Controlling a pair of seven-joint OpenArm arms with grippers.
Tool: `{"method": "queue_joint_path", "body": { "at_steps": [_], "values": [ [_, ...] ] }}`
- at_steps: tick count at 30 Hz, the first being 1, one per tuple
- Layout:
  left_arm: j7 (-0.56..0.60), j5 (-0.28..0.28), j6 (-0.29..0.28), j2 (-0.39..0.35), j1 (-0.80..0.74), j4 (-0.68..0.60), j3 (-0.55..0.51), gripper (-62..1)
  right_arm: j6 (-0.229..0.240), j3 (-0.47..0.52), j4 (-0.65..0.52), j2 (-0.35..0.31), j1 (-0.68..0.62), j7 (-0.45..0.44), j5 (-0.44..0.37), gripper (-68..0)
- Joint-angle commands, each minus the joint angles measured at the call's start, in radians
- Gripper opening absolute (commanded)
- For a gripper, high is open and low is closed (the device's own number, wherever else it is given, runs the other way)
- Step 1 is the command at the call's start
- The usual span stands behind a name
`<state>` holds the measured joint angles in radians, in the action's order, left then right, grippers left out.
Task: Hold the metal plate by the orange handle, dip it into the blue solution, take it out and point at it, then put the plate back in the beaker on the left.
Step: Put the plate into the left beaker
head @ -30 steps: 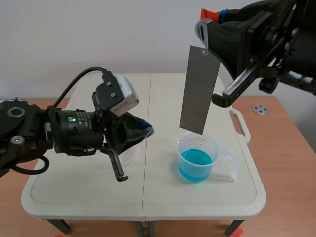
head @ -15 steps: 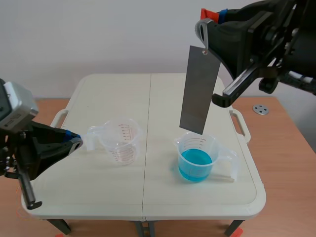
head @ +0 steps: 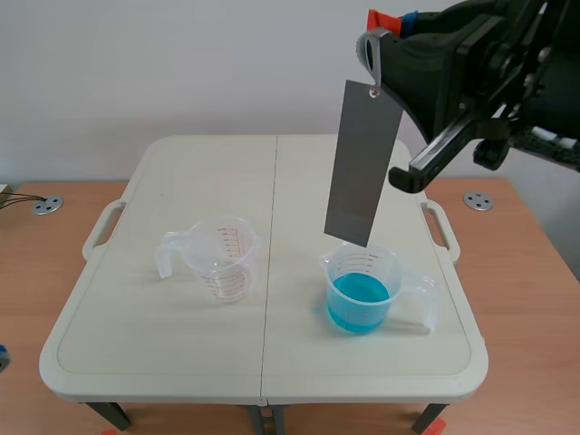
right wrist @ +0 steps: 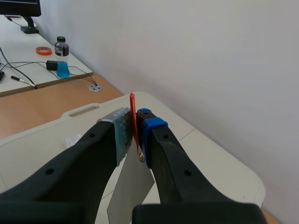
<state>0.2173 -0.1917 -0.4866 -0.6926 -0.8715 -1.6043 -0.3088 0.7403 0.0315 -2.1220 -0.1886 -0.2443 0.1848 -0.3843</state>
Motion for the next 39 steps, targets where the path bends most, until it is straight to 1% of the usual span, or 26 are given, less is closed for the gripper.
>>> {"method": "queue_joint_path", "body": {
  "at_steps": [1,4,7,13,19,25,28,31,35,39],
  "values": [
    [0.018,-0.013,0.021,0.002,-0.031,-0.007,-0.003,-58.6,0.005,0.003,-0.019,-0.002,0.015,-0.016,-0.014,-66.2],
    [0.027,-0.038,0.081,0.002,-0.098,-0.006,-0.009,-58.6,0.005,0.002,-0.019,-0.002,0.015,-0.024,-0.018,-66.2],
    [0.028,-0.083,0.129,0.016,-0.146,0.005,-0.008,-58.6,0.005,0.001,-0.019,-0.002,0.020,-0.026,-0.025,-66.2],
    [0.056,-0.089,0.175,0.086,-0.184,0.057,-0.008,-58.6,0.005,0.000,-0.011,-0.002,0.060,-0.025,-0.029,-66.2],
    [0.082,-0.076,0.185,0.126,-0.184,0.119,-0.006,-58.6,0.005,-0.037,0.001,-0.002,0.101,-0.007,-0.028,-66.2],
    [0.116,-0.073,0.186,0.127,-0.180,0.178,-0.006,-58.6,0.005,-0.089,0.054,-0.002,0.159,-0.003,-0.028,-66.2],
    [0.129,-0.055,0.186,0.127,-0.172,0.201,-0.006,-58.6,0.005,-0.111,0.080,0.002,0.192,-0.002,-0.028,-66.2],
    [0.153,-0.055,0.186,0.127,-0.172,0.213,-0.006,-58.6,0.005,-0.130,0.105,0.019,0.224,0.010,-0.028,-66.2],
    [0.153,-0.055,0.186,0.127,-0.172,0.217,-0.006,-58.6,0.005,-0.158,0.129,0.048,0.263,0.044,-0.027,-66.2],
    [0.153,-0.053,0.186,0.127,-0.172,0.217,-0.006,-58.6,0.005,-0.183,0.145,0.079,0.298,0.060,-0.008,-66.2]
  ]
}}
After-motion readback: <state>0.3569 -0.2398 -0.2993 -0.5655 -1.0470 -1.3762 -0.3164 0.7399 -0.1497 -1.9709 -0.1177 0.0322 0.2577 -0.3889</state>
